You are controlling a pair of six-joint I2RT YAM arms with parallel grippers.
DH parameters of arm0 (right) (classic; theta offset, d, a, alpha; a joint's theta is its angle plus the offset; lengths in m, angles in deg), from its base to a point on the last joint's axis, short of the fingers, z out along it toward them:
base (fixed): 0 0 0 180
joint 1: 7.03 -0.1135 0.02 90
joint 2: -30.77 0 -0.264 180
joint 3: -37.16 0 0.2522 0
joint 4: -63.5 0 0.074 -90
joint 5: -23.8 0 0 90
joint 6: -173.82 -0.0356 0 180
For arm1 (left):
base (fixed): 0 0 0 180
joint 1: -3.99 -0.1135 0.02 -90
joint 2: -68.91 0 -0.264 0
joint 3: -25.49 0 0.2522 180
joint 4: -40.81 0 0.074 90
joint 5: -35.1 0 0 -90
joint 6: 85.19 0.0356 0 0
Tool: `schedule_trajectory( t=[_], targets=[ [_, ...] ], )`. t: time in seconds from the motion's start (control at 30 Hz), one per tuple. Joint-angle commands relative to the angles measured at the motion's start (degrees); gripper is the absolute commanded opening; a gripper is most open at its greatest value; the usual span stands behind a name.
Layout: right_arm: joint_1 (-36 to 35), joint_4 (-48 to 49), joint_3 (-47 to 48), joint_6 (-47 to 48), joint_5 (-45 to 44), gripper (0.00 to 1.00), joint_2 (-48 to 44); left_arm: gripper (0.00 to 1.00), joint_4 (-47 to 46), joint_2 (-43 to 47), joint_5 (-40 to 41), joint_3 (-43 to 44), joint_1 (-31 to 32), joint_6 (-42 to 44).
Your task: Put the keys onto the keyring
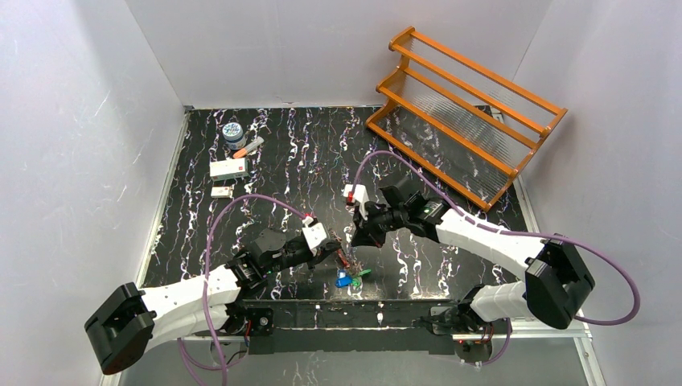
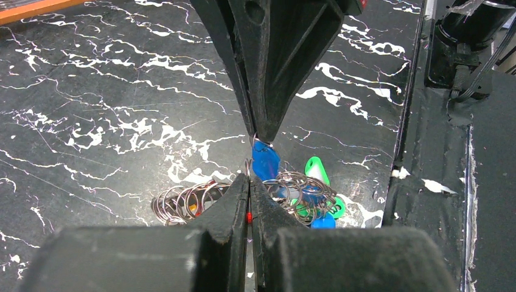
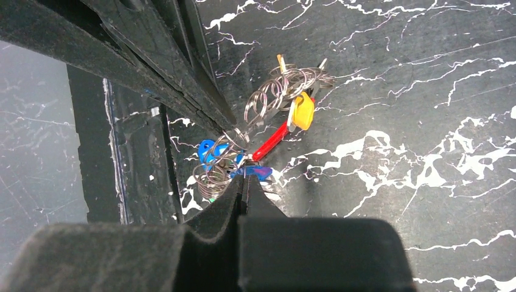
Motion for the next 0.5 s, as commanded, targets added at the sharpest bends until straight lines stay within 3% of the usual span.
schedule_trajectory(
  t=[0.0,0.47],
  targets=[
    [-1.08,2.58,3.10,0.71,1.90,0.01,0.32,0.00,-1.55,0.07,-1.20,2.52,0.23,0.51],
    [-2.49,4.11,4.91,0.45,2.83,0.01,2.07,0.00,-1.60,-0.18,-1.30,2.68,0.28,0.29]
  ],
)
